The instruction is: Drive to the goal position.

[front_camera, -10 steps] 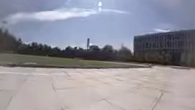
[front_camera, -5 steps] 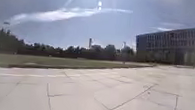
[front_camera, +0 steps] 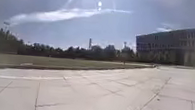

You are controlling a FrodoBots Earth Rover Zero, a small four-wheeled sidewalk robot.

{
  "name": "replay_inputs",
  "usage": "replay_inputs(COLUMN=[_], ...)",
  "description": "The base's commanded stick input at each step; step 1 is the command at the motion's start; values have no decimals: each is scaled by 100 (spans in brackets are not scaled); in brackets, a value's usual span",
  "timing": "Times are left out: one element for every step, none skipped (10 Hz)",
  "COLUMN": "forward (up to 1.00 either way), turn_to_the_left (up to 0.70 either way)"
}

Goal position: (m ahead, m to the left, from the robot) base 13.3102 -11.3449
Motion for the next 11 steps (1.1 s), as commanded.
replay_inputs(forward=[70,70,70,70,70,70,70,70,70,70,70], turn_to_the_left=[-1,-1,-1,-1,-1,-1,-1,-1,-1,-1,-1])
